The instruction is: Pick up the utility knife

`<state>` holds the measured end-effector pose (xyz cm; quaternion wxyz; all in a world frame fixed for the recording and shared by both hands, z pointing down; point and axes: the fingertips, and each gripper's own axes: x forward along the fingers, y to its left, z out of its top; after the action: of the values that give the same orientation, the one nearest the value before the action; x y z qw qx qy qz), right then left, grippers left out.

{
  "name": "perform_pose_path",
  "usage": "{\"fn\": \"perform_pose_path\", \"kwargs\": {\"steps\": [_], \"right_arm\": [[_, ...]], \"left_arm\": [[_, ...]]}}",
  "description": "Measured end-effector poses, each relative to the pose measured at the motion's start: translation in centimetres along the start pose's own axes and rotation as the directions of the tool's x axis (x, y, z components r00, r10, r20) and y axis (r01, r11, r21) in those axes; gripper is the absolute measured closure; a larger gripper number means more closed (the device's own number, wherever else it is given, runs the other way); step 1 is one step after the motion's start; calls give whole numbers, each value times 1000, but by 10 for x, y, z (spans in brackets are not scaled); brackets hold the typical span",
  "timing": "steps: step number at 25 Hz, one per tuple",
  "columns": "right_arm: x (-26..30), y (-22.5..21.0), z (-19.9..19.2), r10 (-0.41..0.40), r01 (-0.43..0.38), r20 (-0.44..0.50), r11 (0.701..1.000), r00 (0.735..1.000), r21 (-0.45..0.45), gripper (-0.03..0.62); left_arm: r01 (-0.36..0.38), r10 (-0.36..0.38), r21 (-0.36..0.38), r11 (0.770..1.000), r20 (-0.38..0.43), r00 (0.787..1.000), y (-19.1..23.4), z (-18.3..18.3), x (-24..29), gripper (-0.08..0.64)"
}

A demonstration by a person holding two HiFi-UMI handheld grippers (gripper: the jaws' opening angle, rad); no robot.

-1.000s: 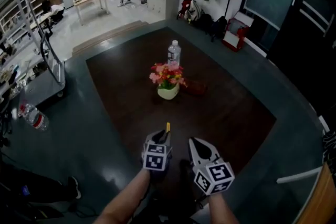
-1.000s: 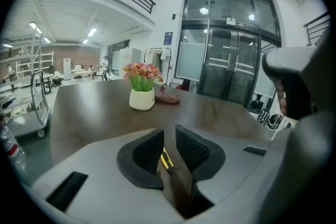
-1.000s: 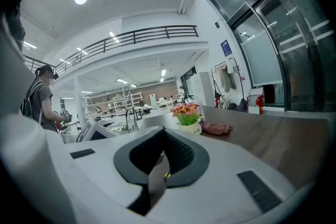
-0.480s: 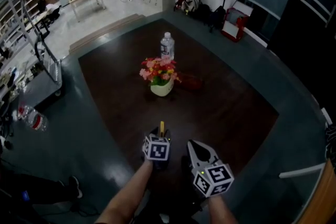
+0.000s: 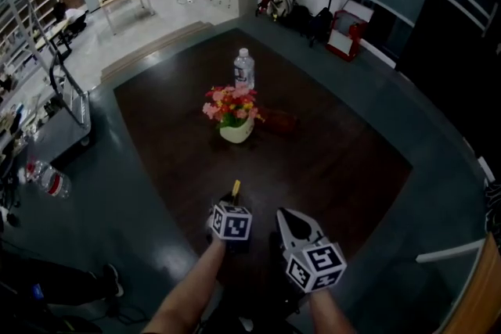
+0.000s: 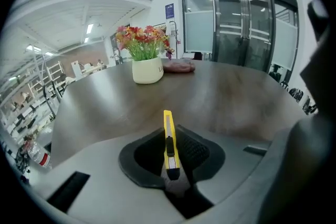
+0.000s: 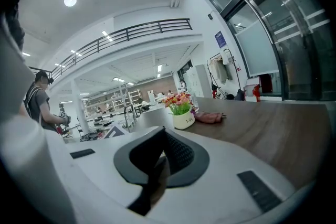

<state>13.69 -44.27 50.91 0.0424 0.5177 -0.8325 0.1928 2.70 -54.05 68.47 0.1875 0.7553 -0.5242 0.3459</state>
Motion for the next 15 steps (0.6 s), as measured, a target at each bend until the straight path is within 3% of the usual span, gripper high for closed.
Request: {"fn": "perform_pose_path", "kwargs": {"steps": [7, 11, 15], "right_arm": [[-7, 8, 7, -10, 10, 25, 1000, 1000, -2, 581], [-15, 22, 12, -5, 5, 37, 1000, 999, -3, 581], [-20, 36, 18, -14, 15, 60, 1000, 998, -11, 581]], "left_arm": [[56, -56, -10, 998, 1, 998, 0, -8, -9, 489], [111, -107, -40, 993, 82, 991, -2, -2, -33, 491], [175, -165, -46, 983, 177, 970, -3, 17, -67, 491]]}}
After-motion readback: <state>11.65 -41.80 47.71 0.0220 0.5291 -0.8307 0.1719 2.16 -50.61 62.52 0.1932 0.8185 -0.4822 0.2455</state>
